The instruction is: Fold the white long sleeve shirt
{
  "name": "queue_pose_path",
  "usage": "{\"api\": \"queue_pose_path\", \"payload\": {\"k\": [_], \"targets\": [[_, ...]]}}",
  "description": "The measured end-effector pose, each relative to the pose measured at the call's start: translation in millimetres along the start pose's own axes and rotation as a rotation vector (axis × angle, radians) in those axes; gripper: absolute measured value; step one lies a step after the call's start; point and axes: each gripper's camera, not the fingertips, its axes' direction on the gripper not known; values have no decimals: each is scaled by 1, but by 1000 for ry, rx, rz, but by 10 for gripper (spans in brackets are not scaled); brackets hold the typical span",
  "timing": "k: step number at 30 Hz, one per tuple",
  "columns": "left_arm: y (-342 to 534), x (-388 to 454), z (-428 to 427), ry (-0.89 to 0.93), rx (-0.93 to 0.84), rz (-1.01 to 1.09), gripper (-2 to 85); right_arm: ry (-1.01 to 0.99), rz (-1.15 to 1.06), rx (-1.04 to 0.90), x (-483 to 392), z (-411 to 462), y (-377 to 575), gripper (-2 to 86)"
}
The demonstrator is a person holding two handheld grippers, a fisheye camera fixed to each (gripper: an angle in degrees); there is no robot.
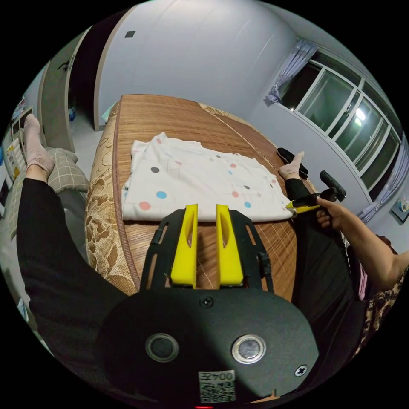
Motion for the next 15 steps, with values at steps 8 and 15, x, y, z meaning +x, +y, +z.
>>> {"api": "queue_pose_path", "payload": {"k": [8, 15], "targets": [[13, 57, 7, 0, 11, 31, 72, -28, 24, -72, 19, -2, -6, 112], [21, 152, 27, -60, -37, 295, 80, -258, 58, -27, 52, -18, 13, 64]]}}
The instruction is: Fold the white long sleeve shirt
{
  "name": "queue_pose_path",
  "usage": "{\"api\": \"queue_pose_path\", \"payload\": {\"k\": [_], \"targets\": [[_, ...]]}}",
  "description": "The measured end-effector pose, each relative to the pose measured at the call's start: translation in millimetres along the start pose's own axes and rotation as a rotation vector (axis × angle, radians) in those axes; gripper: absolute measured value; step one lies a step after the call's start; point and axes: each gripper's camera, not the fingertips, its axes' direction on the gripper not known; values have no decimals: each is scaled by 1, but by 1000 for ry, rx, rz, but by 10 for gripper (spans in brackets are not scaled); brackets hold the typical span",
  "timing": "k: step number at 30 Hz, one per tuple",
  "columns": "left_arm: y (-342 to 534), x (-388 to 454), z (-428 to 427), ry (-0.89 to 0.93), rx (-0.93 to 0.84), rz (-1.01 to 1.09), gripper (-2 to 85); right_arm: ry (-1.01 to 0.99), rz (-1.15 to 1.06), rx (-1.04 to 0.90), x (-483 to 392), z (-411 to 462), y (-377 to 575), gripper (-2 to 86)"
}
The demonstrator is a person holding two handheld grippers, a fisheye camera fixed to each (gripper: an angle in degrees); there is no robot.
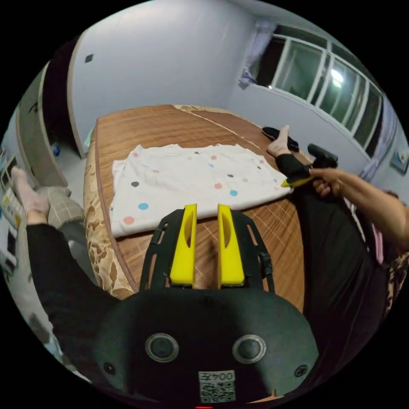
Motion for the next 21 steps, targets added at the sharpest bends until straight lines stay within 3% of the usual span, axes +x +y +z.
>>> {"api": "queue_pose_path", "payload": {"k": [5, 11, 16, 21], "targets": [[-32, 139, 34, -85, -33, 379, 102, -106, -37, 44, 12, -18, 16, 62], [-80, 279, 99, -107, -81, 658, 137, -216, -102, 75, 23, -32, 32, 61], [-111, 340, 150, -185, -137, 764, 124, -310, -153, 90, 31, -43, 43, 61], [-129, 338, 164, -152, -139, 672, 44, -375, -155, 155, 41, -57, 54, 85]]}}
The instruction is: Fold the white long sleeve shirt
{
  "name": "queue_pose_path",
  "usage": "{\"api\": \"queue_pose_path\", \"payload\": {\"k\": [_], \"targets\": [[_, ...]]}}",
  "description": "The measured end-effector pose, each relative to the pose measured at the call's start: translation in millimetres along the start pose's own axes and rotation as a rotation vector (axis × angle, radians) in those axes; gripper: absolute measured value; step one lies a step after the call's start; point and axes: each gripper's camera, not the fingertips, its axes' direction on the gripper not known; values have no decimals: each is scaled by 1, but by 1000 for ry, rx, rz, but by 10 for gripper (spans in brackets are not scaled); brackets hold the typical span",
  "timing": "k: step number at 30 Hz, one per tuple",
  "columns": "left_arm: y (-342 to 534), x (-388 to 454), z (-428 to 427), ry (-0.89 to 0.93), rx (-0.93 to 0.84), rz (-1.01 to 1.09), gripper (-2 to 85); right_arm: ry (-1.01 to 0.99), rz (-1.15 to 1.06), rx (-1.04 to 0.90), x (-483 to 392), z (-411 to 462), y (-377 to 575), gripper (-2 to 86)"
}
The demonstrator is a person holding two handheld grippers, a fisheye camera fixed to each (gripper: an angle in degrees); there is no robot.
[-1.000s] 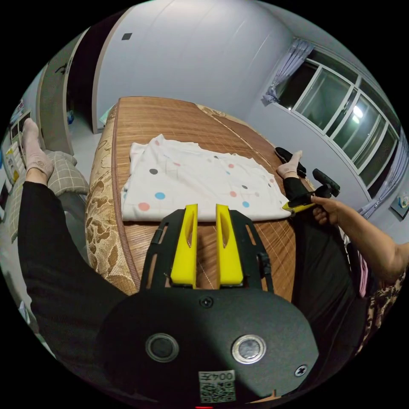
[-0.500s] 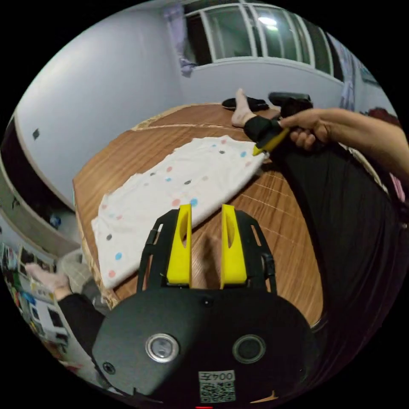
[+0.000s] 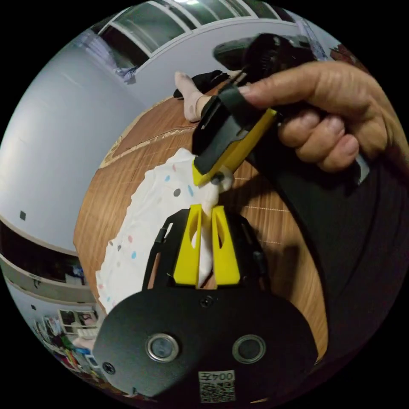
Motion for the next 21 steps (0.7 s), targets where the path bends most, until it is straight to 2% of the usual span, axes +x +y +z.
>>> {"api": "queue_pose_path", "payload": {"k": [2, 5, 10, 12, 14, 21], "targets": [[7, -22, -12, 92, 43, -153, 34, -67, -7, 58, 3, -11, 7, 127], [19, -35, -28, 157, 86, -260, 28, -148, 2, 91, 8, -20, 15, 160], [34, -36, -45, 174, 100, -288, 26, -244, 14, 89, 3, -34, 34, 185], [43, -43, -47, 186, 107, -312, 25, -235, -6, 163, -6, -55, 54, 190], [53, -56, -52, 241, 124, -376, 25, -143, -7, 218, -15, -74, 72, 206], [79, -73, -77, 262, 176, -424, 23, -159, 62, 105, -17, -48, 67, 233]]}}
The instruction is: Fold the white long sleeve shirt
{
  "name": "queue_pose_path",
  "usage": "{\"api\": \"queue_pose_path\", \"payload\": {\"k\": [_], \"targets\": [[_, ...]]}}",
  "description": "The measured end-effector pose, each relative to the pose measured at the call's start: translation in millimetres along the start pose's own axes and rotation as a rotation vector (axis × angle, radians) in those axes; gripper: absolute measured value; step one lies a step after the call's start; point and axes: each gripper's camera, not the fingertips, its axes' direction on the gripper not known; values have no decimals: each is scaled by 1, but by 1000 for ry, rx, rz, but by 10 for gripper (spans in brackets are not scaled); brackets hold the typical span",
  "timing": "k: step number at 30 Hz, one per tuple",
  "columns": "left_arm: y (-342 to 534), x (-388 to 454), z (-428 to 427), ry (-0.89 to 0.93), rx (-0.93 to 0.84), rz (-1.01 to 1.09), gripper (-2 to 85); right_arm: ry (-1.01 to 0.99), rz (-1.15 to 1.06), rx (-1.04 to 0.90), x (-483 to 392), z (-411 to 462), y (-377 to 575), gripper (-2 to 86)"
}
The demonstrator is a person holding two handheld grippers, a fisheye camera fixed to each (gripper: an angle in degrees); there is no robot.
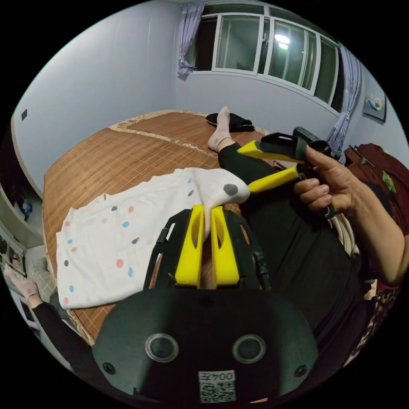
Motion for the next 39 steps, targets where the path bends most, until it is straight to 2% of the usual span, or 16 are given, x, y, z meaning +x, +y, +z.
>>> {"api": "queue_pose_path", "payload": {"k": [7, 12, 14, 19, 25, 29, 39], "targets": [[26, -13, -36, 24, 19, 20, 24, -79, 101, -160, 8, 76, -9, 248], [42, -19, -52, 55, 21, 40, 25, -67, 82, -119, 4, 86, 5, 177], [47, -23, -60, 77, 31, 50, 25, -13, 50, -100, -5, 87, 13, 120], [50, -45, -80, 179, 74, 40, 26, 84, -61, 18, -42, 84, 43, 73], [75, -133, -112, 346, 143, -183, 24, 180, -201, 26, -106, 125, 62, 72], [112, -209, -139, 425, 215, -366, 23, 173, -300, 3, -153, 178, 70, 74], [196, -357, -171, 488, 319, -648, 24, 221, -400, -102, -220, 333, 77, 74]]}}
